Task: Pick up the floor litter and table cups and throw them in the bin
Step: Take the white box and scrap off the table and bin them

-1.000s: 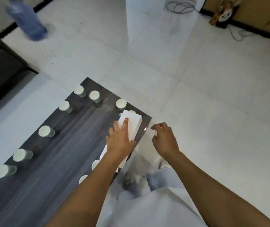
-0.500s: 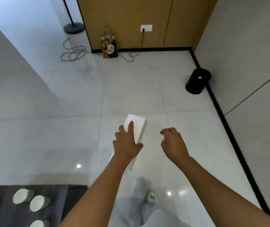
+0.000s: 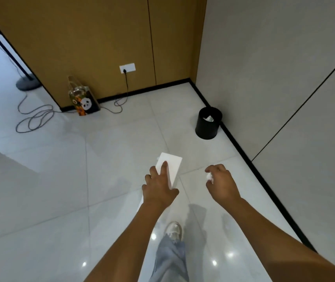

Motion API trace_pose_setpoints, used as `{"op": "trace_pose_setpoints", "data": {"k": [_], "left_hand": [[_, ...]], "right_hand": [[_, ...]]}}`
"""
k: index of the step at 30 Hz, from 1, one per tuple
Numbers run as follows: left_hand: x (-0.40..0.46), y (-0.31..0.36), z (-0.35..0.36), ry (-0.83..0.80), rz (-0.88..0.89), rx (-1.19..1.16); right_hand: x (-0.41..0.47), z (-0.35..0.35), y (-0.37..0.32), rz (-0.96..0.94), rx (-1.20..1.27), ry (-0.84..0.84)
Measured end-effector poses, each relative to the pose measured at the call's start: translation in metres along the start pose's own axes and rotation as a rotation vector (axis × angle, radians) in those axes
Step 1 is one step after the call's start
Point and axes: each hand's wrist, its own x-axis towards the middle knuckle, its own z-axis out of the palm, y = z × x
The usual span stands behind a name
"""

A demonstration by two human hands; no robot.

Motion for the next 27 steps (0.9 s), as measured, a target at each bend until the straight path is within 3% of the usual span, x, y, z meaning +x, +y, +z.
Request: {"op": "trace_pose_setpoints", "data": {"k": [6, 12, 27], "left_hand": [[0.148, 0.052, -0.044, -0.023, 0.092, 0.04], [0.264, 0.111, -0.057, -0.051, 0.161, 0.06], [0.539, 0.256, -0.049, -0.133, 0.05, 0.019]], "right_hand": [[0.131, -0.041, -0.012, 0.041, -0.005, 0.037], [0.239, -0.082, 0.019, 0.112, -0.014, 0.047], [0.552, -0.166, 0.108, 0.119, -0.056, -0.054]]}}
